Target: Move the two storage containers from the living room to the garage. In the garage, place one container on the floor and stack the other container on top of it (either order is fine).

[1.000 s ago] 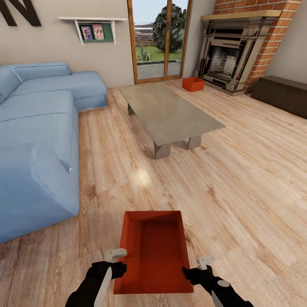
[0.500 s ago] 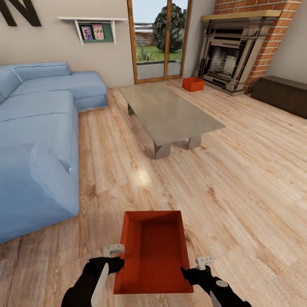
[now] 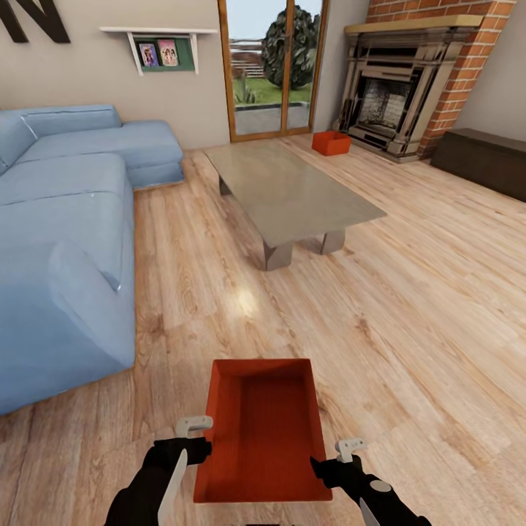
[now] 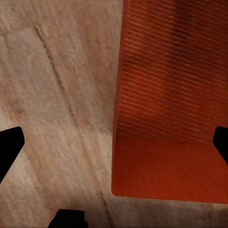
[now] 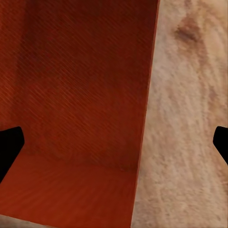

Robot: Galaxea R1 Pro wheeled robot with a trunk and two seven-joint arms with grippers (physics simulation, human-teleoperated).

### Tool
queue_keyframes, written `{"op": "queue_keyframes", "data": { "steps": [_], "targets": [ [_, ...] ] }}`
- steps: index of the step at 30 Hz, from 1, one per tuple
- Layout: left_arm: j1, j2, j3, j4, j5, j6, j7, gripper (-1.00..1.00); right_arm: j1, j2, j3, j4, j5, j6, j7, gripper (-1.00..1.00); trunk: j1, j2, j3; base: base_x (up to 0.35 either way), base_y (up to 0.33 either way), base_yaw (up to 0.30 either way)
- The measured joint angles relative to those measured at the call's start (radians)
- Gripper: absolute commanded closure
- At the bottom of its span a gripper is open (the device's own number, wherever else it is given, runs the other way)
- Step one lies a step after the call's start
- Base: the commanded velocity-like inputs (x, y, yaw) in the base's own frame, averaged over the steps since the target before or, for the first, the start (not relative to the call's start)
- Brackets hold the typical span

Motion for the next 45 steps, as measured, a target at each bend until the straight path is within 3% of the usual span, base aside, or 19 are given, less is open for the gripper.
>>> {"op": "queue_keyframes", "data": {
  "steps": [8, 15, 31, 45],
  "targets": [
    [0.000, 0.000, -0.003, 0.000, 0.001, -0.001, 0.000, -1.00, 0.000, 0.000, -0.002, 0.007, -0.005, -0.001, -0.001, -1.00, 0.004, -0.007, -0.003, 0.000, 0.000, 0.000],
    [0.000, -0.001, -0.004, 0.000, 0.001, -0.002, 0.000, -1.00, 0.000, 0.000, -0.003, 0.020, -0.081, 0.001, -0.004, -1.00, 0.012, -0.021, -0.009, 0.000, 0.000, 0.000],
    [0.000, -0.003, -0.005, 0.000, 0.001, -0.002, 0.000, -1.00, 0.000, 0.000, -0.001, 0.028, -0.088, -0.001, -0.004, -1.00, 0.073, -0.133, -0.060, 0.000, 0.000, 0.000],
    [0.000, -0.003, -0.005, 0.000, 0.001, -0.003, 0.000, -1.00, 0.000, 0.000, -0.001, 0.028, -0.088, -0.003, -0.004, -1.00, 0.073, -0.133, -0.060, 0.000, 0.000, 0.000]
  ]
}}
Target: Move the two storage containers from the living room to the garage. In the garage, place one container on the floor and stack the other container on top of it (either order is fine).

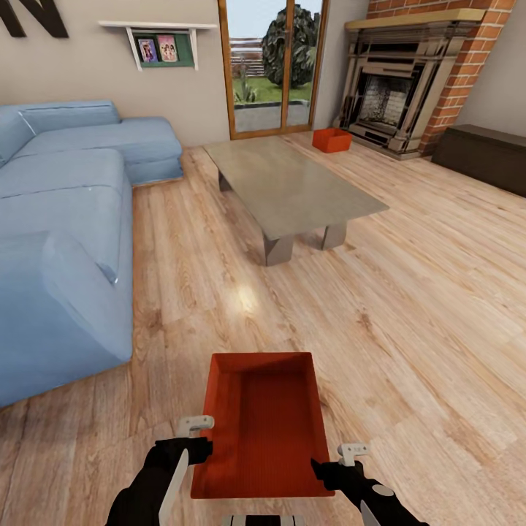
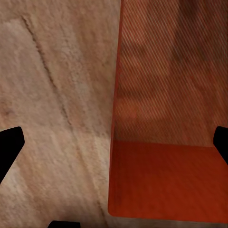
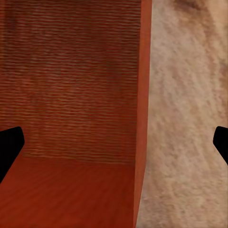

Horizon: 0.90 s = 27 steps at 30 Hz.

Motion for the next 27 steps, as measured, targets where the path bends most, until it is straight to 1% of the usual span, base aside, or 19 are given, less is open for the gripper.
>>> {"op": "queue_keyframes", "data": {
  "steps": [8, 14, 16, 22, 27],
  "targets": [
    [0.000, 0.000, 0.000, 0.000, 0.000, 0.000, 0.000, -1.00, 0.000, 0.000, 0.000, 0.000, 0.001, -0.001, 0.001, -1.00, 0.000, 0.000, 0.000, 0.000, 0.000, 0.000],
    [0.000, -0.001, 0.000, 0.001, -0.001, 0.009, 0.000, -1.00, 0.000, 0.000, 0.000, 0.000, 0.001, -0.002, 0.001, -1.00, 0.023, -0.042, -0.019, 0.000, 0.000, 0.000],
    [0.000, -0.001, 0.000, 0.014, -0.001, 0.015, 0.002, -1.00, 0.000, 0.000, 0.000, 0.000, 0.001, -0.002, 0.002, -1.00, 0.031, -0.056, -0.025, 0.000, 0.000, 0.000],
    [0.000, -0.003, 0.000, 0.033, -0.002, 0.019, 0.002, -1.00, 0.000, 0.000, 0.001, 0.000, 0.002, -0.003, 0.002, -1.00, 0.031, -0.056, -0.025, 0.000, 0.000, 0.000],
    [0.000, 0.004, -0.001, 0.103, -0.004, 0.014, 0.005, -1.00, 0.000, 0.000, 0.002, 0.000, 0.003, -0.003, 0.002, -1.00, 0.031, -0.056, -0.025, 0.000, 0.000, 0.000]
  ]
}}
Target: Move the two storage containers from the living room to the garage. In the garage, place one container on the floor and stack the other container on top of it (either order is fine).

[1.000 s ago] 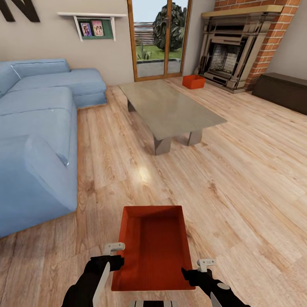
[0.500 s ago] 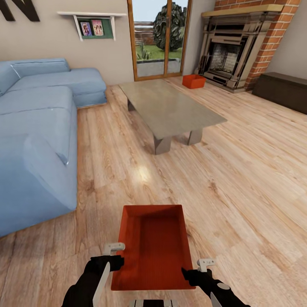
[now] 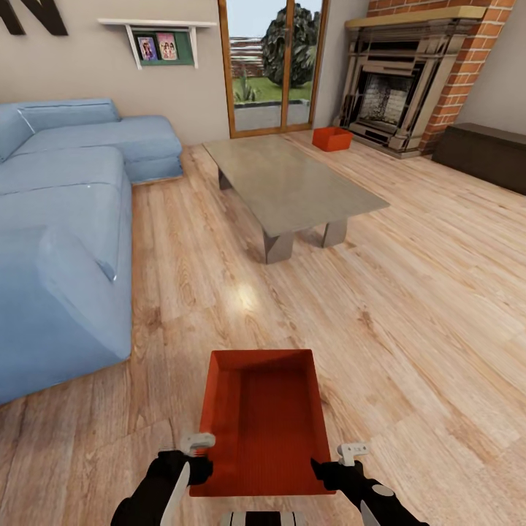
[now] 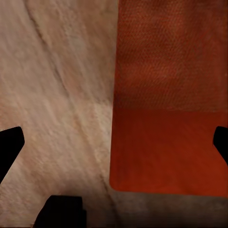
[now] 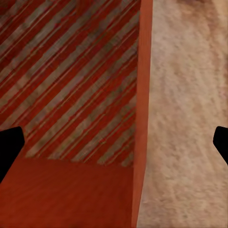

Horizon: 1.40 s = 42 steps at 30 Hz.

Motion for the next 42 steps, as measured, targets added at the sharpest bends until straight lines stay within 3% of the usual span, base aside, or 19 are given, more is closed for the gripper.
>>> {"op": "queue_keyframes", "data": {
  "steps": [16, 22, 42],
  "targets": [
    [0.000, 0.007, 0.003, 0.019, 0.000, -0.012, -0.002, -1.00, 0.000, 0.000, 0.001, 0.000, 0.003, 0.000, 0.000, -1.00, 0.000, 0.000, 0.000, 0.000, 0.000, 0.000],
    [0.000, 0.007, 0.003, 0.018, 0.001, -0.016, -0.002, -1.00, 0.000, 0.000, 0.002, 0.000, 0.003, 0.000, 0.000, -1.00, 0.023, -0.042, -0.019, 0.000, 0.000, 0.000],
    [0.000, 0.007, 0.003, 0.020, 0.001, -0.105, -0.007, -1.00, 0.000, 0.000, 0.003, 0.000, 0.004, 0.000, 0.000, -1.00, 0.023, -0.042, -0.019, 0.000, 0.000, 0.000]
  ]
}}
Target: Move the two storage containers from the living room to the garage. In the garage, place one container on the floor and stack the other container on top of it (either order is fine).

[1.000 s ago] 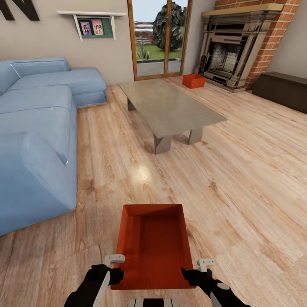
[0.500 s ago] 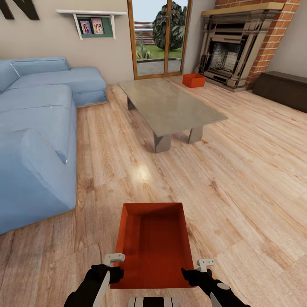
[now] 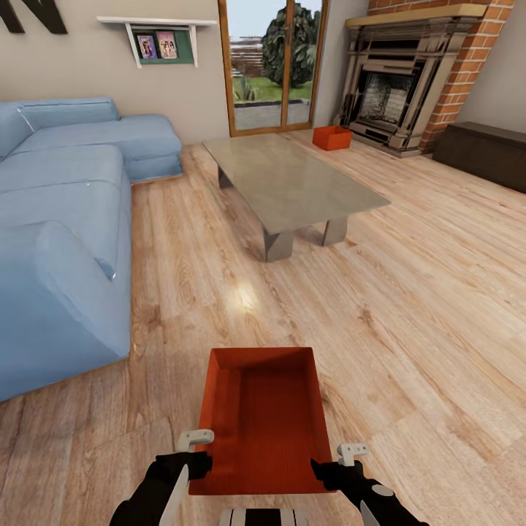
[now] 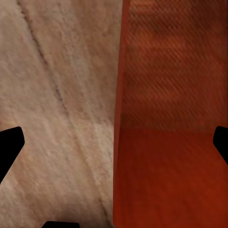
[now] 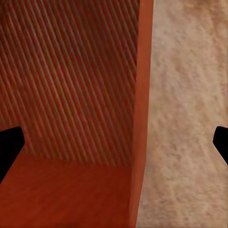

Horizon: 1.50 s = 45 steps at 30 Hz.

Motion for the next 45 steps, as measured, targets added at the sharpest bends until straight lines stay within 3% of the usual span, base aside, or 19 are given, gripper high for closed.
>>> {"op": "queue_keyframes", "data": {
  "steps": [6, 37, 45],
  "targets": [
    [0.000, 0.000, 0.000, 0.000, 0.000, 0.004, 0.000, -1.00, 0.000, 0.000, 0.000, 0.000, 0.000, 0.000, 0.000, -1.00, 0.015, -0.028, -0.012, 0.000, 0.000, 0.000],
    [0.000, -0.003, -0.002, 0.005, 0.001, 0.007, 0.000, -1.00, 0.000, 0.000, 0.000, 0.000, 0.001, 0.000, 0.000, -1.00, 0.023, -0.042, -0.019, 0.000, 0.000, 0.000],
    [0.000, -0.004, -0.002, 0.005, 0.002, 0.006, 0.000, -1.00, 0.000, 0.000, 0.000, 0.000, 0.002, 0.000, 0.001, -1.00, 0.035, -0.063, -0.028, 0.000, 0.000, 0.000]
  ]
}}
